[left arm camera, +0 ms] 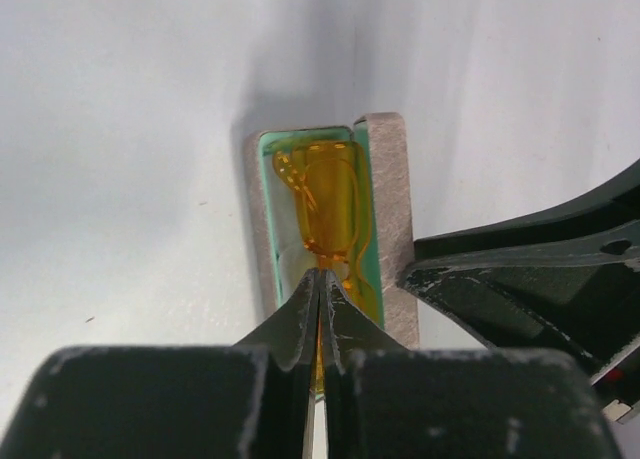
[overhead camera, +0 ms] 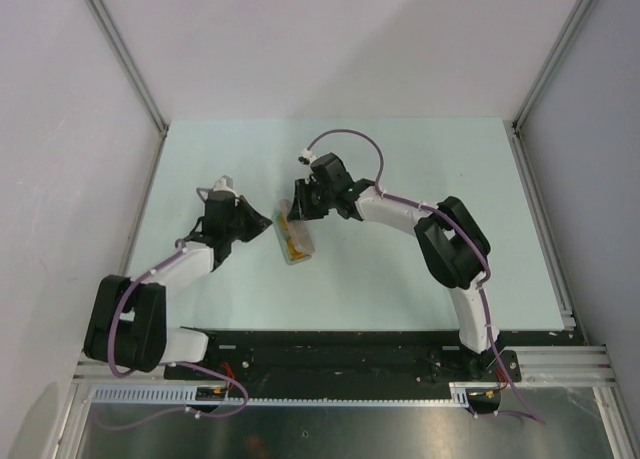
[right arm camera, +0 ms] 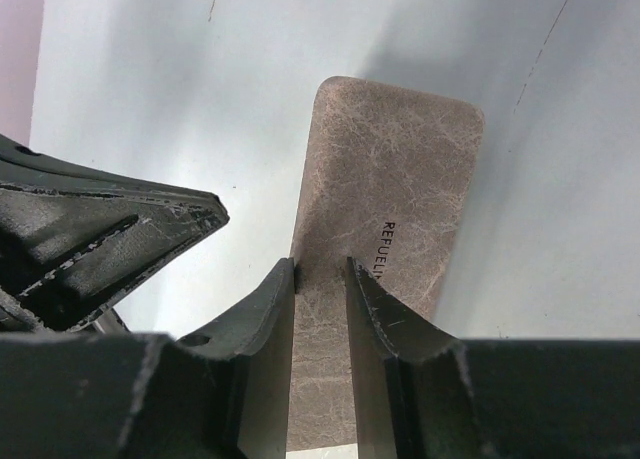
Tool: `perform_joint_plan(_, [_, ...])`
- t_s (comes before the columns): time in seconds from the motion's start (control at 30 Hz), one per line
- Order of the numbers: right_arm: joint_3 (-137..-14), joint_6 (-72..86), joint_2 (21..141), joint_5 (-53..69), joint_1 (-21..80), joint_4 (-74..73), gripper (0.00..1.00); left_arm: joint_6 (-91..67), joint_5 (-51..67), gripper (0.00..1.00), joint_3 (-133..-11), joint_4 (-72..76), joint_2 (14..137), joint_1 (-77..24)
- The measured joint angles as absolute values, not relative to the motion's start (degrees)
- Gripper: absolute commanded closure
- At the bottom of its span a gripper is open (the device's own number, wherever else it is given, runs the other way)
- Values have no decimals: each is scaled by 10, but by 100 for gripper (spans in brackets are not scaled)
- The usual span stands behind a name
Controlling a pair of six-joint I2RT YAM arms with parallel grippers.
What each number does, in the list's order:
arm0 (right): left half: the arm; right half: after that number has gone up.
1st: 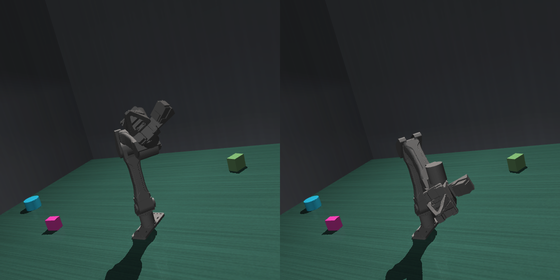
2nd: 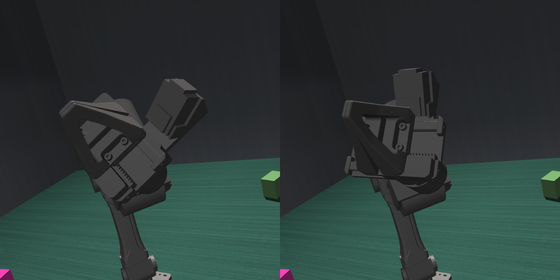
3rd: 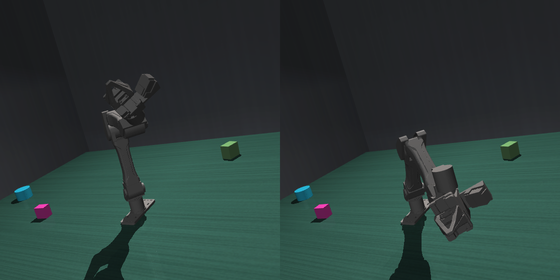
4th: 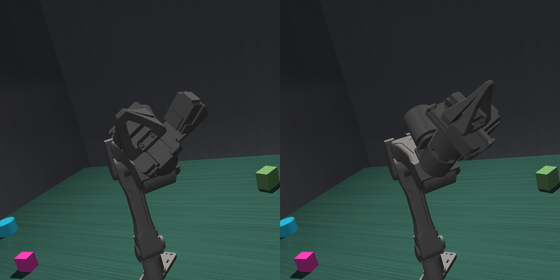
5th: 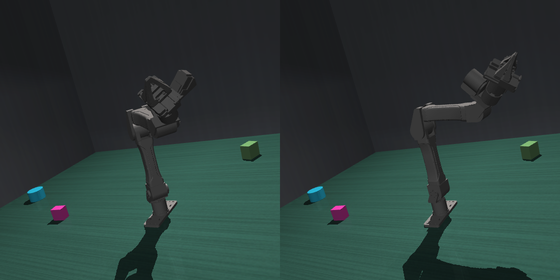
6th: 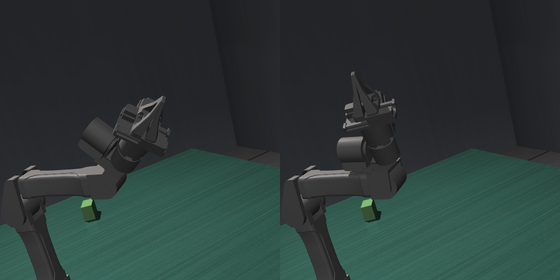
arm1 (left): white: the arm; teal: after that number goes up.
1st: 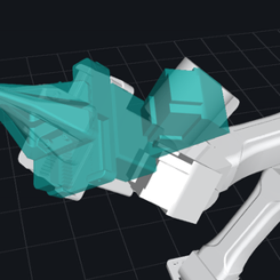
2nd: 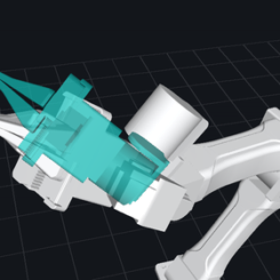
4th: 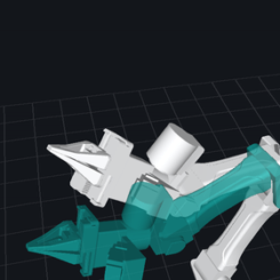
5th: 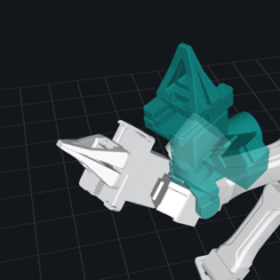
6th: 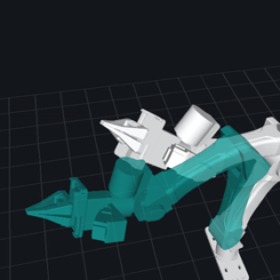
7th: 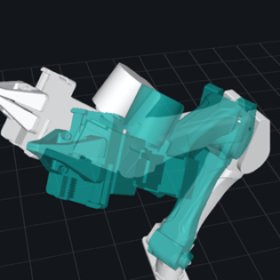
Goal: Organize the sunglasses
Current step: Close the case with sunglasses at the center of the board.
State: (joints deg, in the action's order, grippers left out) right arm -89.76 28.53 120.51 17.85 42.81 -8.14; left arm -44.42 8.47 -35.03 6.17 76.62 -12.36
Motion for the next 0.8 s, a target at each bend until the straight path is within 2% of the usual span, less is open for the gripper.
perform_joint_plan(0.63, [-924, 273, 1244, 153, 457, -113, 68, -446, 1, 92, -327, 20, 731, -124])
perform_joint_plan(0.7, [-925, 273, 1244, 152, 458, -114, 65, -446, 1, 91, -327, 20, 731, -124])
perform_joint_plan(0.8, [-929, 269, 1244, 143, 463, -119, 55, -446, 1, 88, -327, 19, 731, -124])
